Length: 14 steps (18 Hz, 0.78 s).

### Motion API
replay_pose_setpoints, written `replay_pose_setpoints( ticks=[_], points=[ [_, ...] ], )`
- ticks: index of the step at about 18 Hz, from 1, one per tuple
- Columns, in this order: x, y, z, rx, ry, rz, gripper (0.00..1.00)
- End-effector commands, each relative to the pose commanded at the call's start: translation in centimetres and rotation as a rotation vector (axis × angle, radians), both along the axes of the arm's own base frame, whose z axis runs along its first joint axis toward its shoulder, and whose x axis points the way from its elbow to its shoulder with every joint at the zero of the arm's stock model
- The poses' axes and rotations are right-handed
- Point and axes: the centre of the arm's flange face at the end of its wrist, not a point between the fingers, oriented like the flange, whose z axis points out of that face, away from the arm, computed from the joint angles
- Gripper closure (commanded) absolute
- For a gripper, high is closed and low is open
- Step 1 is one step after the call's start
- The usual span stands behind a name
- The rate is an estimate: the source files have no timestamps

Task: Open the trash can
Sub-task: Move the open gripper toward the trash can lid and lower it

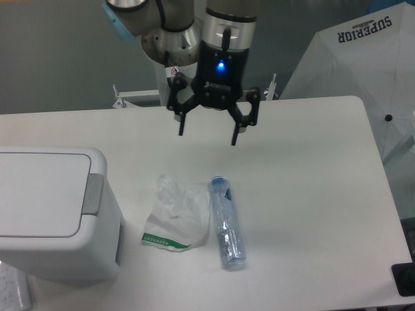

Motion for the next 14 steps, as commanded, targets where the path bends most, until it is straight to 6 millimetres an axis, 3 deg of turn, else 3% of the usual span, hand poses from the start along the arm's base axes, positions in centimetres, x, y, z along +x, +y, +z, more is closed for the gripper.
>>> replay_pose_setpoints(
  ticks=[7,14],
  points=[
    [1.3,6.7,-0.4,-0.006,0.095,-0.088,0.0],
    [2.4,9.1,-0.7,0.015,0.034,0.0,0.0]
  ],
)
